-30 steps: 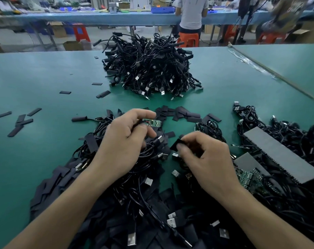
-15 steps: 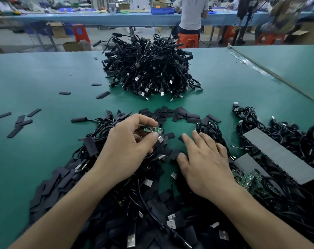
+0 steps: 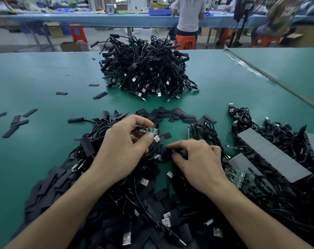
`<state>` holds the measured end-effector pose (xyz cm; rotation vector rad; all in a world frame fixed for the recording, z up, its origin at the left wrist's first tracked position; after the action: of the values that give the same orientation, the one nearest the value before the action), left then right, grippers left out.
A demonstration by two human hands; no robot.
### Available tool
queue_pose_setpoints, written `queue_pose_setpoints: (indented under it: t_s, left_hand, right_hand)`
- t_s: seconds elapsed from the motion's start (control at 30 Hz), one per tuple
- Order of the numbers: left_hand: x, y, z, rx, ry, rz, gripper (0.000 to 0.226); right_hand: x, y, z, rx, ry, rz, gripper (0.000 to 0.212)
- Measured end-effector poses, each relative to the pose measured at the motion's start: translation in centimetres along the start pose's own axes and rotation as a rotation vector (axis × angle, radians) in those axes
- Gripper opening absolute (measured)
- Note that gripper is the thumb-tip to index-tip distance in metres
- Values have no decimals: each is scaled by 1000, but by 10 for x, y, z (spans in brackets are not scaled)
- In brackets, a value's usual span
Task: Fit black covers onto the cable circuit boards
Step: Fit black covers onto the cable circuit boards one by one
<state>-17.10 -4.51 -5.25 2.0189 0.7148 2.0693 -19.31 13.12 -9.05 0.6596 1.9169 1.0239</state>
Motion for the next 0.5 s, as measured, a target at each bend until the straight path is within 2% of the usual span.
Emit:
queue_pose_setpoints:
  t_s: [0.07,0.17,0.23,0.33,0.5]
  left_hand:
    - [0,0,0,-2,-3,-8,22]
    - [-2,-2,0,-11,4,-20,23]
    - [-4,-4,0,-25,16,-27,22]
    - [-4,-6,0,-35,23,-17,20]
    - [-5,-8,1,-67,33,-1,17]
  right_hand:
    - [1,6,1,89,11,-90,21]
    - [0,12,4,196,37,-235,30]
    - [-2,13,4,233,66,-297,25]
    - [-6,12,3,237,108,-353,11]
    - [-19,20,4,292,220,-314,8]
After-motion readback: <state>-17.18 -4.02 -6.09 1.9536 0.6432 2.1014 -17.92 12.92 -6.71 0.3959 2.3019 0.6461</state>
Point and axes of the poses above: each hand's wrist, its own z-axis away from the middle knuckle, its own y-axis out of the back of the hand, x = y × z, the point moved 10 cm from there along -z, towards the middle knuckle, and after that the axes turned 14 degrees about y, right-handed, at the moved point
